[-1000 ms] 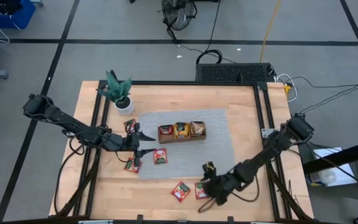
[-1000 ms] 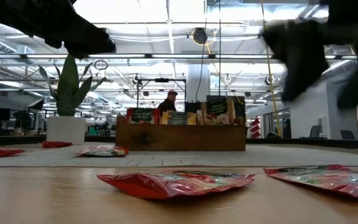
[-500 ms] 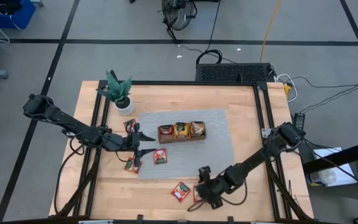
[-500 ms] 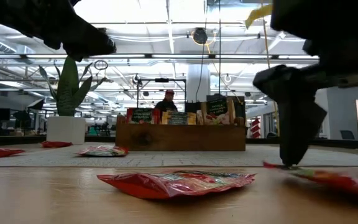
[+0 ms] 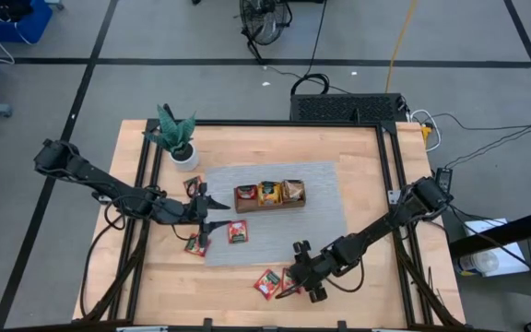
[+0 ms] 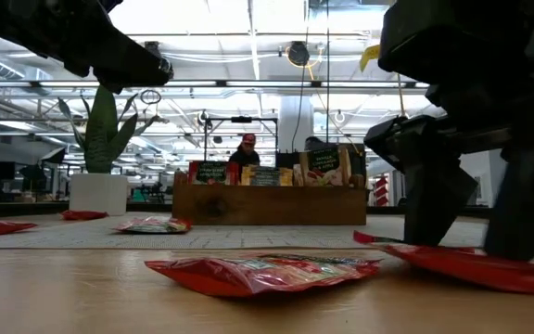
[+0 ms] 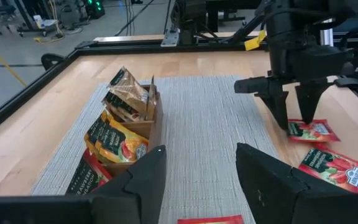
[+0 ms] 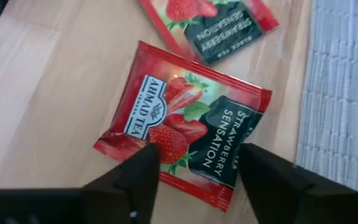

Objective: Pick & Place Tea
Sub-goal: Put the red tea into the left part of the wooden organizer

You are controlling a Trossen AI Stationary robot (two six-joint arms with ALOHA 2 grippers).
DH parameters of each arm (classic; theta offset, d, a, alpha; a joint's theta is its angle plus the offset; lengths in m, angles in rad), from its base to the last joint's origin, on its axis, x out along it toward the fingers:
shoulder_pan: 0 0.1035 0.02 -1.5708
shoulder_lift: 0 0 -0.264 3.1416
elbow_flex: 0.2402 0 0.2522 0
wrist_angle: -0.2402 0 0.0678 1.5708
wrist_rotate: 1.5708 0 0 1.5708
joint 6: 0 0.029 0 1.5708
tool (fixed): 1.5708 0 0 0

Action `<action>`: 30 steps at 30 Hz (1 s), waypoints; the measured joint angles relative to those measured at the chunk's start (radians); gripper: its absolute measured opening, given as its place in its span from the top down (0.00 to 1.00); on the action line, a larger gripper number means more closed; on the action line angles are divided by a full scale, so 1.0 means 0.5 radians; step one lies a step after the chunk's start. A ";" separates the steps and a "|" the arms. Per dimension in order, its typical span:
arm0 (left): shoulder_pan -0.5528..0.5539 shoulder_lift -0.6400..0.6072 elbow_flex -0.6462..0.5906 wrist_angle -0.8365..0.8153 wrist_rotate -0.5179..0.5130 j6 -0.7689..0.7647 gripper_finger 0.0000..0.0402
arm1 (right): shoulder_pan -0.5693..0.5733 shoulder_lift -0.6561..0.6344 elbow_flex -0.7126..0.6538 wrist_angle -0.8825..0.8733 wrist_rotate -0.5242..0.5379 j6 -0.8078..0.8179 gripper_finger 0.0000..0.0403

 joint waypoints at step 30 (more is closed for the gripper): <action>0.017 0.284 0.042 0.356 -0.014 -0.828 0.51 | 0.105 -0.296 -0.047 0.220 1.730 -1.194 1.00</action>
